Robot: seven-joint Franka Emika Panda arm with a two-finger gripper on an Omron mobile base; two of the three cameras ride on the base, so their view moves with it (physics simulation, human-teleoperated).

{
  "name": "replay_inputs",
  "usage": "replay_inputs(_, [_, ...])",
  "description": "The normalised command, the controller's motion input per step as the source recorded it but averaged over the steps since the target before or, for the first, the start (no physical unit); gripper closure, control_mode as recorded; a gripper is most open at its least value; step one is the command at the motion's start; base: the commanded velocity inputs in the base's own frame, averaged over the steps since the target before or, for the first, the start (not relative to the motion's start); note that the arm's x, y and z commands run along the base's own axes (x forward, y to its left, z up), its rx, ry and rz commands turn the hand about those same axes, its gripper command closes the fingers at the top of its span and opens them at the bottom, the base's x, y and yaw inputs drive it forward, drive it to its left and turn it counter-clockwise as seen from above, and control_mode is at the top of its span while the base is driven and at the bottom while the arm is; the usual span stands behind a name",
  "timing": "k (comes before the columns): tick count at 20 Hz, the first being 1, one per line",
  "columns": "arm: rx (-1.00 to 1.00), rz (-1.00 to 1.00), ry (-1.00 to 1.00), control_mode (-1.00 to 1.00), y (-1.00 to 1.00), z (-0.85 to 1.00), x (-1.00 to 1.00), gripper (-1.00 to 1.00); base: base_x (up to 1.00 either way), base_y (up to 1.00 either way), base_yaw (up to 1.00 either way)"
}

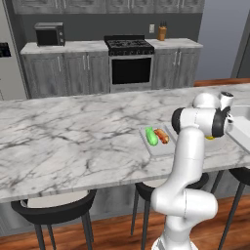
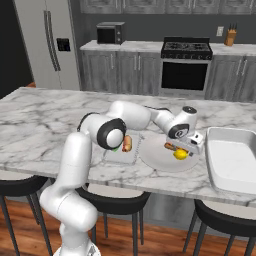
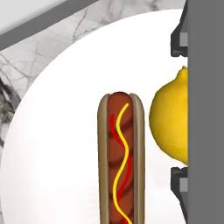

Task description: Place one cooked food and one vegetable from the large plate to each tupperware container.

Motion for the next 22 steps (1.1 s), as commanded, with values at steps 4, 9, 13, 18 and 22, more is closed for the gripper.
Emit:
replay_inputs(4, [0.00, -0.06, 0.00, -1.00, 0.03, 0.00, -0.11, -1.00, 0.00, 0.00, 0.00])
replay_inputs(9, [0.00, -0.13, 0.00, -1.00, 0.11, 0.00, -0.08, -1.00, 0.00, 0.00, 0.00])
replay_inputs(13, [0.00, -0.28, -0.03, -1.00, 0.28, -0.04, 0.07, -1.00, 0.00, 0.00, 0.00])
replay_inputs(18, [0.00, -0.27, -0.02, -1.00, 0.05, -0.11, 0.12, -1.00, 0.00, 0.00, 0.00])
replay_inputs(22, [0.00, -0.11, 0.00, -1.00, -0.19, -0.14, -0.03, -1.00, 0.00, 0.00, 0.00])
